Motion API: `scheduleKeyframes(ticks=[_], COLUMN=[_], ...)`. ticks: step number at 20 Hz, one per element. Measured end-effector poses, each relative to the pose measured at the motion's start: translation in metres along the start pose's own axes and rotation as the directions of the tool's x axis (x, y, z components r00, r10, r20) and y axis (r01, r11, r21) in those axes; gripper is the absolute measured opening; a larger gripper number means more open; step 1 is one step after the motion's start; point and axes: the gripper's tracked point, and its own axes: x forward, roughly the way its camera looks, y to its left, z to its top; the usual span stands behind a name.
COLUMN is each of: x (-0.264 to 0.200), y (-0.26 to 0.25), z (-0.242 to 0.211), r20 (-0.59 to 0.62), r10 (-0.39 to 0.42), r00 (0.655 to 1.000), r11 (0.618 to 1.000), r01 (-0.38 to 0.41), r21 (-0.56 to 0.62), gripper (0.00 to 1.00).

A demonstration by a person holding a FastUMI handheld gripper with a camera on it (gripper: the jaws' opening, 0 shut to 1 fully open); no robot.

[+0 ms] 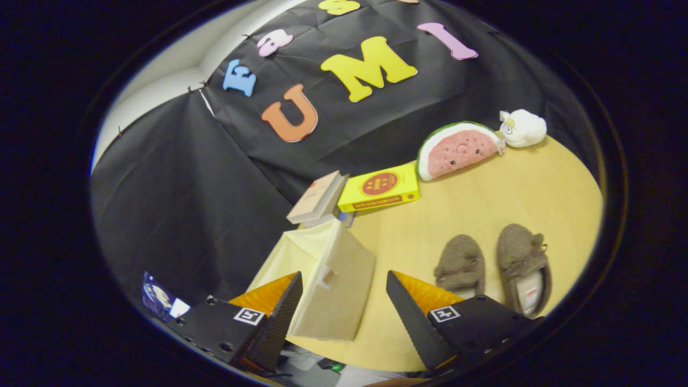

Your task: Open the storage box then place both shoes into the box .Put the left shoe in first, then the right shoe, with the right side of both shoes facing outward in a uniform manner.

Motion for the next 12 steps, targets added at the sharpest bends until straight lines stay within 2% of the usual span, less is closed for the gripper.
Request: scheduleKeyframes(ticks=[4,12], x=[-0.005,-0.014], y=[-0.051,-0.112], z=[-0.021,-0.028], r20=[-0.123,-0.176], r10=[-0.149,-0.229], r00=[0.981,0.957], r11=[0.987,0.973], r01=[0.139,0.226], r21=[-0.085,-0.038], gripper=[0.95,0.95])
